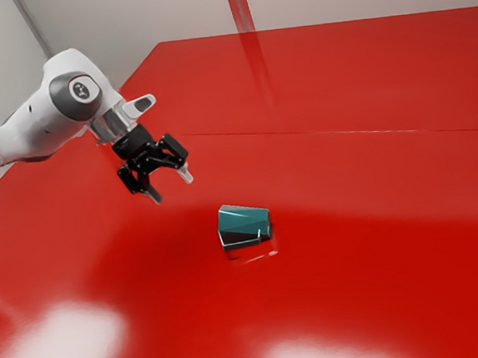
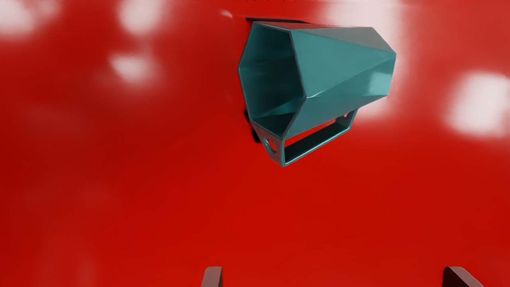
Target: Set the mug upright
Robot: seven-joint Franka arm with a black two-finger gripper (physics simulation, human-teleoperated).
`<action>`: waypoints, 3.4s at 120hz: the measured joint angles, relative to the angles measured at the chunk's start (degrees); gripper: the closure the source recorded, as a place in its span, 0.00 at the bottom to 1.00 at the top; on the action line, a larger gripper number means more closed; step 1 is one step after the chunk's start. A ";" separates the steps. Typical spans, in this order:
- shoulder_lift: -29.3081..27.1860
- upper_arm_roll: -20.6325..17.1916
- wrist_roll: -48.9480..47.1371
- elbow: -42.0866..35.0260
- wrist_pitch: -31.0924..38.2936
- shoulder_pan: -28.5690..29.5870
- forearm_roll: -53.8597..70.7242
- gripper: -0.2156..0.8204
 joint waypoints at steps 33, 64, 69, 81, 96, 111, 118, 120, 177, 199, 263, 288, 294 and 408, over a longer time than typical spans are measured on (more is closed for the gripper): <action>2.63 2.25 8.71 -7.36 8.28 0.32 -17.58 0.21; 8.80 2.78 16.48 -7.52 11.06 0.16 -26.79 0.21; 9.38 2.79 17.69 -7.53 11.30 0.15 -27.98 0.21; 9.99 2.80 20.36 -8.62 11.68 0.15 -31.03 0.21; 10.05 2.80 23.38 -10.53 11.91 0.15 -34.79 0.21; 10.29 2.80 25.86 -11.61 11.90 0.15 -38.97 0.21; 10.43 2.80 26.86 -11.93 11.81 0.13 -40.59 0.21; 10.45 2.80 27.13 -11.95 11.77 0.11 -41.02 0.21; 11.89 1.87 32.34 -12.07 11.32 -2.35 -48.66 0.21; 11.90 1.68 33.45 -12.10 11.45 -2.77 -50.33 0.47; 11.33 1.44 34.47 -13.28 11.83 -3.18 -52.63 0.92; 7.41 0.59 33.94 -12.82 13.10 -3.20 -50.69 0.94; 5.17 0.61 33.45 -12.64 13.69 -3.26 -46.64 0.94; 15.44 5.41 18.20 9.82 13.20 -3.21 32.08 0.96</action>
